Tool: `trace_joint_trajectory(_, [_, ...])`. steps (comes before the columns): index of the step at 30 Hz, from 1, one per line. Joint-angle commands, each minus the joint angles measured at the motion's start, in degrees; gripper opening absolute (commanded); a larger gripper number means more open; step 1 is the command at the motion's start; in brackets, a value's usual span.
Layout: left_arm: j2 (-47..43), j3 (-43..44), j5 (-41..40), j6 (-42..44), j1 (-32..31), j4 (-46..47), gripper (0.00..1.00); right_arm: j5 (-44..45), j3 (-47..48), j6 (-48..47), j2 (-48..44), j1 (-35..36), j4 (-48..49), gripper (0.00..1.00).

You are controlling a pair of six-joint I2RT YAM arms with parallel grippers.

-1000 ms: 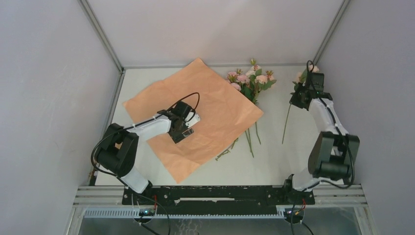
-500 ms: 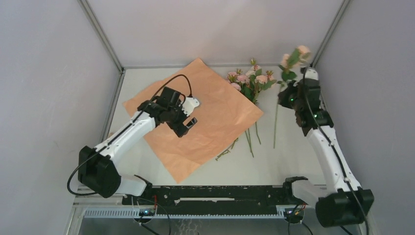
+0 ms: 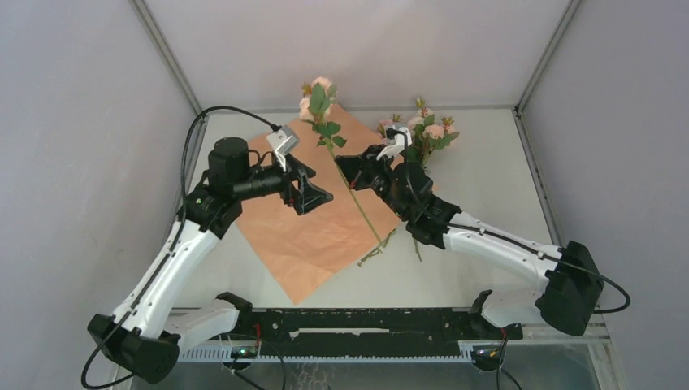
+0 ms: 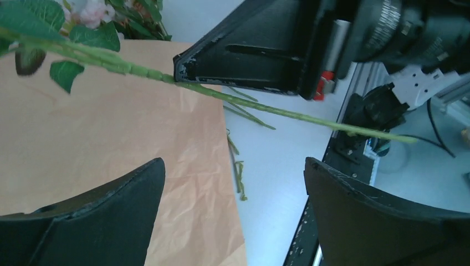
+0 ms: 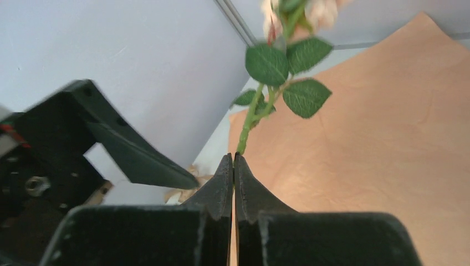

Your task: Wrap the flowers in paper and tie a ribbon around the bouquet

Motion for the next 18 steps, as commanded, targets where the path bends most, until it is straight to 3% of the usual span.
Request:
trace_joint_trajectory(1, [2.24,-4.12,4.48,-10.4,1.84,10.3,1.0,7.76,0.68,2.95,1.76,2.61,13.41,0.0])
trace_joint_trajectory(7, [5.97,-4.48,2.37,-13.12,3.44,12.7,0.96,9.6,2.36,6.44,8.41,3.52,16.97,0.0])
trace_joint_trajectory(11, [11.36,-4.41,2.97,-11.39,11.5,11.07,0.94,6.01,6.56,9.62,17.5,0.5,13.82,0.0])
trace_joint_trajectory(16, [21.63,-3.86,1.27,-1.46,21.21,5.68,0.88,-10.21,20.31,4.39,37.72,-4.26,9.43,0.0])
trace_joint_trajectory(18, [25.32,-3.06,0.4,2.34,22.2,1.17,0.84,-18.45,27.55,2.18,45.57,-6.39,4.31,0.0])
